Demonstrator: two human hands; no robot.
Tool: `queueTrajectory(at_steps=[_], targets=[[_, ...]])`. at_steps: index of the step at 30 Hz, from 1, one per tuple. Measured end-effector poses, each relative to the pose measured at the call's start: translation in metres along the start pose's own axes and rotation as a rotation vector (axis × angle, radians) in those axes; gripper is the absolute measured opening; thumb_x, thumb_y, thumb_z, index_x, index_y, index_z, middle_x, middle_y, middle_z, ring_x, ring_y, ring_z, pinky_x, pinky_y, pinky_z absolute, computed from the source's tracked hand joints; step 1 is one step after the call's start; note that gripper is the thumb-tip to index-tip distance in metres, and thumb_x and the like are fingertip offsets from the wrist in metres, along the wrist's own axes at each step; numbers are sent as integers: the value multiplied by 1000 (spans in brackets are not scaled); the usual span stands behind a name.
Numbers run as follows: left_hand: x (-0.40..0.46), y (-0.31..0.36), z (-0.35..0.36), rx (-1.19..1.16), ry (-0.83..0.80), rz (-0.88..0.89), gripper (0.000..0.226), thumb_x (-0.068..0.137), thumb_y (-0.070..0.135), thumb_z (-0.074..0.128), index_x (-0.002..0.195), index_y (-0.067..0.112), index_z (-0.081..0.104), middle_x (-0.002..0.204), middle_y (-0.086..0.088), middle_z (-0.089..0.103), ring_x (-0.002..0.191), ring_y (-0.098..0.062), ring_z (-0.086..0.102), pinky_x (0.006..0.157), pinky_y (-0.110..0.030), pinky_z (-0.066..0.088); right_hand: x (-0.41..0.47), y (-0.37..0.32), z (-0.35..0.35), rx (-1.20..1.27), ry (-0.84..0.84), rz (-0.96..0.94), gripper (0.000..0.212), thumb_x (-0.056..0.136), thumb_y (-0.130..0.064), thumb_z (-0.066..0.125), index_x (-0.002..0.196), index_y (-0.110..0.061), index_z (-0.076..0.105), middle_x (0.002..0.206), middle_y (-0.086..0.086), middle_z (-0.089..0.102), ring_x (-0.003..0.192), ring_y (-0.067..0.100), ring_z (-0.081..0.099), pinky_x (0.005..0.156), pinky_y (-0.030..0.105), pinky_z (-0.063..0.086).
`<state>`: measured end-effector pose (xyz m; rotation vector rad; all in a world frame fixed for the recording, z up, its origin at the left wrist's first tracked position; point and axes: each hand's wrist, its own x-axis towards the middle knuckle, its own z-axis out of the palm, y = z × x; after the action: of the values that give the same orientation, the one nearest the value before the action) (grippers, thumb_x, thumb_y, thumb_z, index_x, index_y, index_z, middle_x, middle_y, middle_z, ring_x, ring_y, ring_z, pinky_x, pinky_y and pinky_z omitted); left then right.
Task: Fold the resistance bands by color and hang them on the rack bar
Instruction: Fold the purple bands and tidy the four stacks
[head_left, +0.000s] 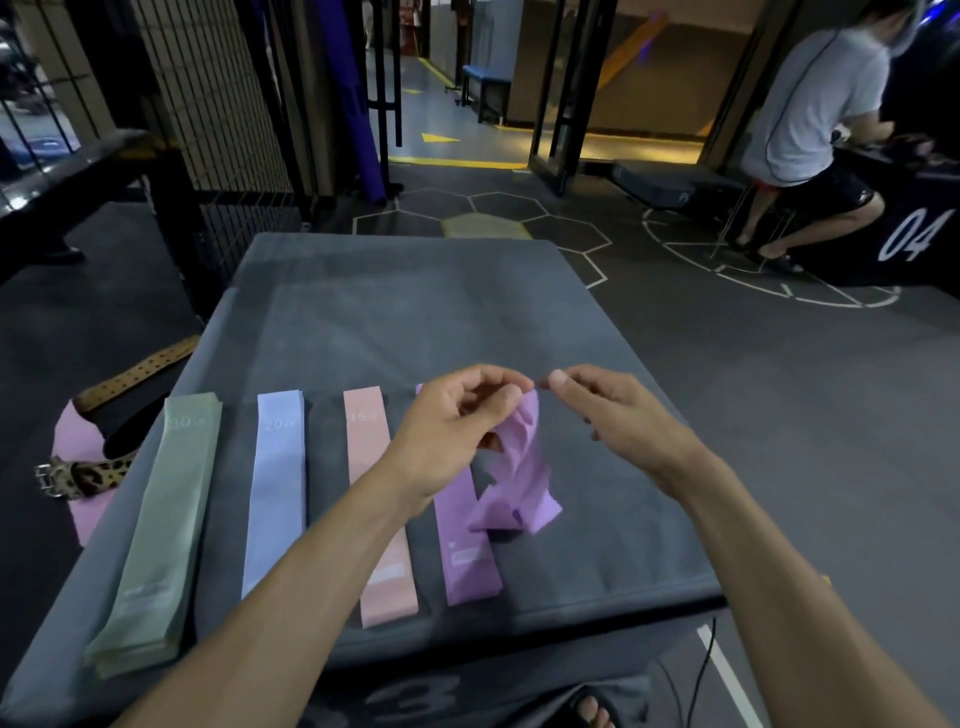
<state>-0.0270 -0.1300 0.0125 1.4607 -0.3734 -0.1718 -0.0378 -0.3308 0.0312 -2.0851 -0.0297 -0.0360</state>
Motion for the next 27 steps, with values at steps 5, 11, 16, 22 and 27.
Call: queueTrajectory(at_steps=[5,11,16,22,27], targets=[[4,14,-2,-115,-88,78,22,98,0,57,103,16,72,92,0,72,84,-13,64,75,-24,57,2,0,26,323,-253,31,61,94,-69,38,117,-25,73,121,3,72,121,19,63,110,44,42],[18,24,-32,-255,313,201,29,96,-3,58,100,22,73,84,9,74,75,-4,64,69,-20,53,-3,9,28,310,-368,-26,58,88,-45,70,99,12,64,78,16,62,75,19,60,70,25,43],[23,12,-79,-137,622,219,24,98,3,60,102,24,72,88,12,73,78,-4,62,68,-20,51,0,22,17,312,-485,95,14,84,-11,77,94,-5,69,86,7,68,81,15,64,76,24,50],[17,4,-93,-69,735,258,28,98,3,60,97,28,70,96,4,72,84,-7,64,69,-22,53,-1,20,7,328,-421,212,23,87,-1,68,109,6,64,94,5,72,91,19,66,87,38,51],[19,-9,-86,86,629,204,30,97,2,59,92,29,71,94,3,72,86,-13,63,78,-35,52,-2,3,1,423,-208,250,15,93,-4,57,103,-3,69,85,15,72,74,30,67,66,38,56]])
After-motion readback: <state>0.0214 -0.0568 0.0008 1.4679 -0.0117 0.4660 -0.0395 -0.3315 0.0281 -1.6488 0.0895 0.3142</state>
